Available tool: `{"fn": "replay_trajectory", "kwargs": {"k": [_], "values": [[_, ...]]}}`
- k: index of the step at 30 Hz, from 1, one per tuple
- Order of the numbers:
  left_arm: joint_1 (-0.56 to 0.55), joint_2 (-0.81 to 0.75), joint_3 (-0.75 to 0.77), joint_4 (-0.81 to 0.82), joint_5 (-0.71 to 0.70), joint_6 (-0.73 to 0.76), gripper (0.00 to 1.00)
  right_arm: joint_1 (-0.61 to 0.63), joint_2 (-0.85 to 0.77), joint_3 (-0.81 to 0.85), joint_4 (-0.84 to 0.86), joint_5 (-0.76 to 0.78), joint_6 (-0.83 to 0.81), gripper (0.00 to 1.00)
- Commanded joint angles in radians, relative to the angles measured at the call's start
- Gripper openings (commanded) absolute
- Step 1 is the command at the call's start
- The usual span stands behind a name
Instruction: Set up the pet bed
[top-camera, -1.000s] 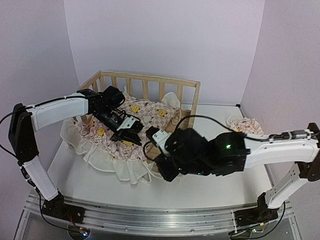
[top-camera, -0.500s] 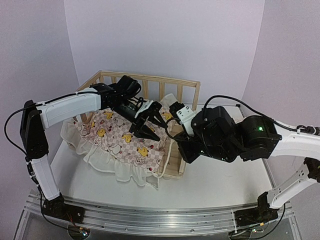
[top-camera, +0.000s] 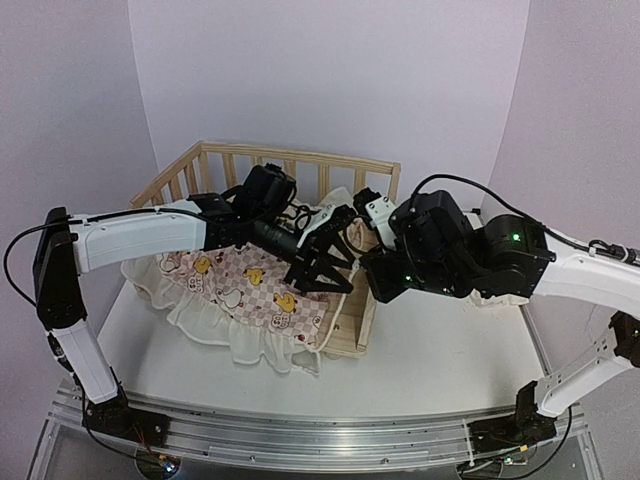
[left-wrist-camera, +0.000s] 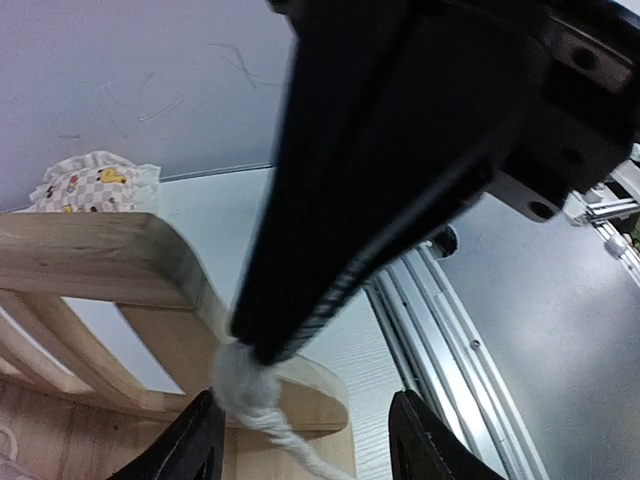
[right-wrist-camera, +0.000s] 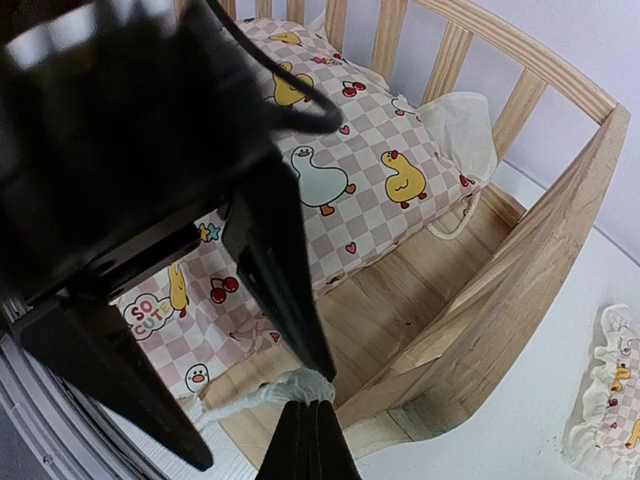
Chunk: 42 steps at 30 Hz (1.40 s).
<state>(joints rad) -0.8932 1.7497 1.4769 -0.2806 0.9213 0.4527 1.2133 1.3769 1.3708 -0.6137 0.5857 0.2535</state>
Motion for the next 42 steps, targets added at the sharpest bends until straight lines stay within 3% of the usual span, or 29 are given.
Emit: {"fn": "replay_trajectory", "kwargs": {"k": [1,5,9,19,22,25,29,32,35,42], "values": [[0.011,-0.002,-0.001,0.156,-0.137,-0.212,0.49,-0.004,-0.025,0.019,0.017,-0.012,0.013,0.00],[0.011,-0.009,-0.017,0.171,-0.155,-0.248,0.42,-0.009,-0.039,0.012,0.022,-0.006,0.019,0.00],[0.002,-0.010,-0.027,0.177,-0.132,-0.250,0.14,-0.020,-0.048,0.008,0.025,-0.003,0.017,0.00],[-0.032,-0.010,-0.047,0.158,-0.053,-0.228,0.28,-0.041,-0.063,0.000,0.025,-0.014,0.030,0.00],[-0.034,-0.010,-0.065,0.165,-0.076,-0.232,0.20,-0.046,-0.061,0.006,0.025,-0.011,0.024,0.00],[-0.035,-0.012,-0.066,0.173,-0.129,-0.240,0.01,-0.056,-0.064,0.007,0.025,-0.022,0.022,0.00],[-0.033,-0.006,-0.046,0.179,-0.187,-0.281,0.00,-0.076,-0.078,-0.013,0.023,-0.030,0.046,0.00],[-0.032,0.013,-0.021,0.140,-0.259,-0.284,0.00,-0.127,-0.131,-0.049,0.021,-0.070,0.100,0.20],[-0.032,0.056,0.033,0.088,-0.359,-0.261,0.00,-0.240,-0.179,-0.071,0.013,-0.260,0.141,0.37],[-0.029,0.147,0.150,0.062,-0.497,-0.100,0.00,-0.480,-0.234,-0.162,-0.008,-0.549,0.249,0.42]]}}
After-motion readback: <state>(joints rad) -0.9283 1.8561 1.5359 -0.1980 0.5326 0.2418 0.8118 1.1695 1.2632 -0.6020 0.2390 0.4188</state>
